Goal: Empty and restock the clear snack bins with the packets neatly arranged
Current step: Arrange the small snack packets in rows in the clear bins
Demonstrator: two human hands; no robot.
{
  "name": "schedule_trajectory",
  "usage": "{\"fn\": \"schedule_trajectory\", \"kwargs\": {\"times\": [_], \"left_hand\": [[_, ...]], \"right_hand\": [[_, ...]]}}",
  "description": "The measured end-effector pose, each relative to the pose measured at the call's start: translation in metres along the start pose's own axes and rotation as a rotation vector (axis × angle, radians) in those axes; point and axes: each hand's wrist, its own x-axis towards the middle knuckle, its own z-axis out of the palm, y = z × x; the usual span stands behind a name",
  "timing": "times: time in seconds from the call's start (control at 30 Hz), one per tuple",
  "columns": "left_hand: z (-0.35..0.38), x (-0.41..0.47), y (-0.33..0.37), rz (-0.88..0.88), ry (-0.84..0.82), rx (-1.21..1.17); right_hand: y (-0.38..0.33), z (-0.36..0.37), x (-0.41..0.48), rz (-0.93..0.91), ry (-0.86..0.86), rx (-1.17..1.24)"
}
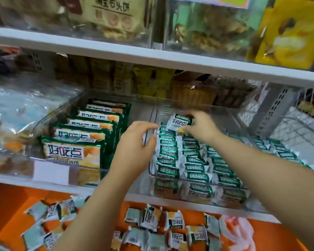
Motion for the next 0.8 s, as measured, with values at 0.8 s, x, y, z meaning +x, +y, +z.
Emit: {"fn": "schedule_trajectory", "kwargs": {"times": [0.8], "left_hand": [[-0.003, 0.019, -0.018, 0.045, -0.044, -0.074]], "right_hand": [[-0.009, 0.027, 0.038, -0.133, -0.073, -0.509]]}}
